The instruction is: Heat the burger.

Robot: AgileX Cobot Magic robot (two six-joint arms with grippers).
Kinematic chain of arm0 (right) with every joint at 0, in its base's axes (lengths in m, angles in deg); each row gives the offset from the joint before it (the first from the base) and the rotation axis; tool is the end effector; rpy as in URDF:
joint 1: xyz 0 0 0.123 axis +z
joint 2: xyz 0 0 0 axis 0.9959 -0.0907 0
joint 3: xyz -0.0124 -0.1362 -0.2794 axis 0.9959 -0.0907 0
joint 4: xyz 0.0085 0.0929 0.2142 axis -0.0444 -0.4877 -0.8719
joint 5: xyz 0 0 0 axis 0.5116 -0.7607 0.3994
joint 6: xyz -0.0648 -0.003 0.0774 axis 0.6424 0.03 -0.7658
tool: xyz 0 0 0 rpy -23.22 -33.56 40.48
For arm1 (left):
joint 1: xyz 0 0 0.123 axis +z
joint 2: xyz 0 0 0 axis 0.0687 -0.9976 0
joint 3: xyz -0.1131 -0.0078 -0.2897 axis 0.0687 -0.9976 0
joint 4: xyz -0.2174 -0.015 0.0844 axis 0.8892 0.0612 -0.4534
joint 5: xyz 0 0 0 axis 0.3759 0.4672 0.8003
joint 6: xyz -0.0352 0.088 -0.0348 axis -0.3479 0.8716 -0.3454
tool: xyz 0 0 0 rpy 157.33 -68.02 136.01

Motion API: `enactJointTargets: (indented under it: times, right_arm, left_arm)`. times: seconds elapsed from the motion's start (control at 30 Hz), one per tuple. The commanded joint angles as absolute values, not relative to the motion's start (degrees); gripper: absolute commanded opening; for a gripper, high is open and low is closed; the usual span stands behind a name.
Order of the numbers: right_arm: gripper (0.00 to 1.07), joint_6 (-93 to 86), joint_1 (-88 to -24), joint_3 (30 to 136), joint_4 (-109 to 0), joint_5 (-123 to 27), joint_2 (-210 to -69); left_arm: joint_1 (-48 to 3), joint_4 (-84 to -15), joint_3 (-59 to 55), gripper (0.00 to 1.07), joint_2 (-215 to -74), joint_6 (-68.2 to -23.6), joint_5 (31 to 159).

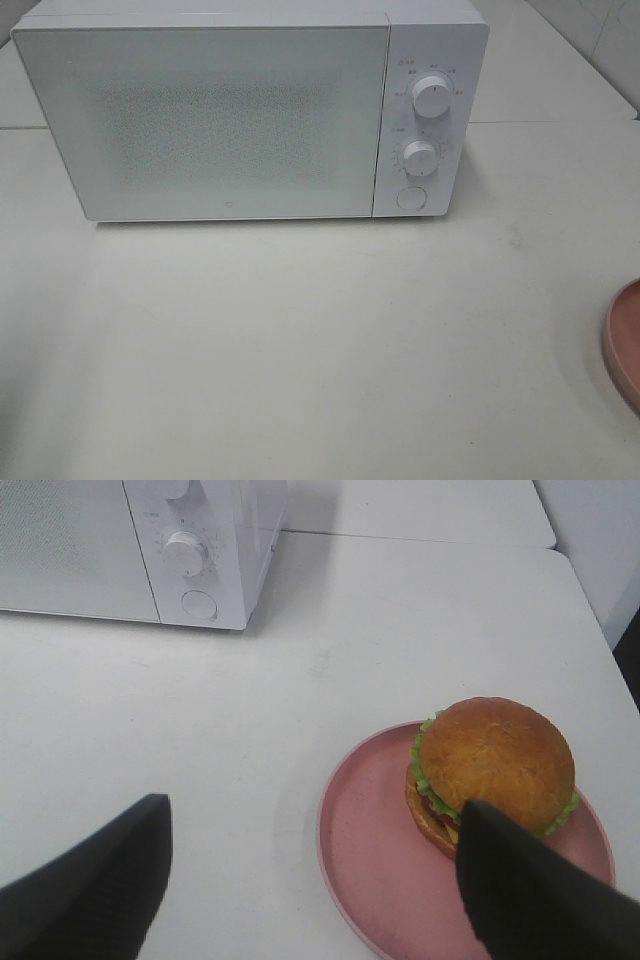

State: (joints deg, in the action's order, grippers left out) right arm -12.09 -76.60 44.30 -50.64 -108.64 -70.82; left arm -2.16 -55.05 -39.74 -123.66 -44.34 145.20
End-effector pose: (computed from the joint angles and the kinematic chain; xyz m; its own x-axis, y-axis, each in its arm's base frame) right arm -0.0358 -0.0113 0.2708 -0.3910 -0.0168 -0.9202 -0.0734 0.9972 0.0130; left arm 0.0876 -0.0108 0.2647 -0.9446 -0.0119 -0.3281 0.0296 0.9922 -0.1210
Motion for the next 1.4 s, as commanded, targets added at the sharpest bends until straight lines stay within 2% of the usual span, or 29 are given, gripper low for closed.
enactJointTargets:
  times: [0.03,0.37,0.43,0.53,0.87,1.4]
  right_arm:
    - [0.76,-11.34,-76.77,44.13,-50.76,-108.47,-69.28]
    - [0.76,-11.34,-76.77,44.13,-50.76,-108.47,-69.28]
    - [0.76,-11.34,-76.77,44.13,-50.76,-108.47,-69.28]
    - [0.76,-11.34,-76.77,44.13,-50.76,-108.47,-69.28]
    - [0.76,-11.34,-76.77,44.13,-50.76,-108.47,-69.28]
    - [0.76,-11.4,-76.77,44.13,-50.76,-108.47,-69.33]
  left_arm:
    - [-1.99,-56.89,-41.8,1.0,-116.84,-44.86,144.74]
    - [-1.99,-56.95,-42.6,1.0,-104.41,-44.86,145.66]
    - [-1.99,-55.68,-42.66,1.0,-97.25,-44.86,145.6]
    - [-1.99,-55.23,-42.66,1.0,-95.3,-44.86,145.6]
    - [-1.99,-53.97,-42.66,1.0,-75.36,-44.86,145.37]
    - [-1.99,-53.79,-42.72,1.0,-74.16,-44.86,145.43]
